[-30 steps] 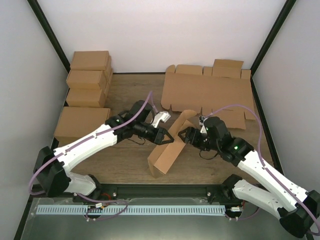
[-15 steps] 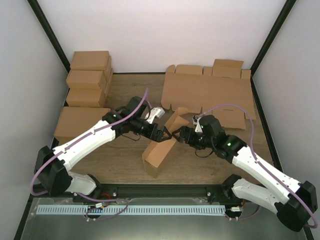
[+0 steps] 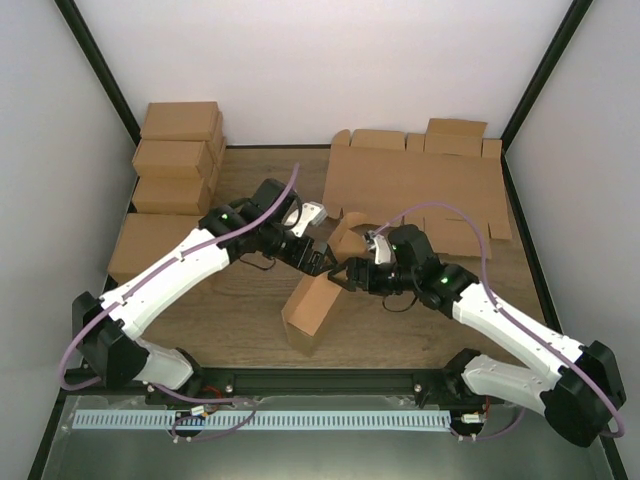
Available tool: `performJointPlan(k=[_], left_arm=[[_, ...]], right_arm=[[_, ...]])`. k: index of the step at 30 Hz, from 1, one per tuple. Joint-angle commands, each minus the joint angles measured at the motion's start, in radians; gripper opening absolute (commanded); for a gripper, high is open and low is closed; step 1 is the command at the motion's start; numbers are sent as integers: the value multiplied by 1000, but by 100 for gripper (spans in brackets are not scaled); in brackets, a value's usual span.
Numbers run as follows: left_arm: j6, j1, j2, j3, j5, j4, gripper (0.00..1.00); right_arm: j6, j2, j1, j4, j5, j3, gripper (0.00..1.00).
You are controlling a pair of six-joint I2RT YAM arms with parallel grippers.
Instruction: Fold the paper box
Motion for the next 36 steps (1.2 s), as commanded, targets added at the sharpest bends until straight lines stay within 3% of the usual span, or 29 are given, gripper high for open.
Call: performJointPlan(k=[1, 13, 20, 26, 33, 36], left_arm=[[28, 1, 17, 65, -115, -92, 100], [29, -1, -7, 138, -108, -128, 100], [-65, -3, -90, 110, -153, -112, 100], [-253, -120, -242, 15, -306, -115, 100], [-585, -307, -449, -193, -399, -59, 100], [-706, -335, -555, -278, -400, -51, 98]], right_arm=[[-36, 1, 9, 67, -69, 30, 92], [-60, 33, 9, 113, -72, 45, 92], [-171, 47, 8, -18, 44, 111, 92], [-357, 28, -41, -103, 143, 151, 93], [-475, 67, -262, -51, -55, 166, 92], [-472, 96, -315, 14, -111, 164, 92]])
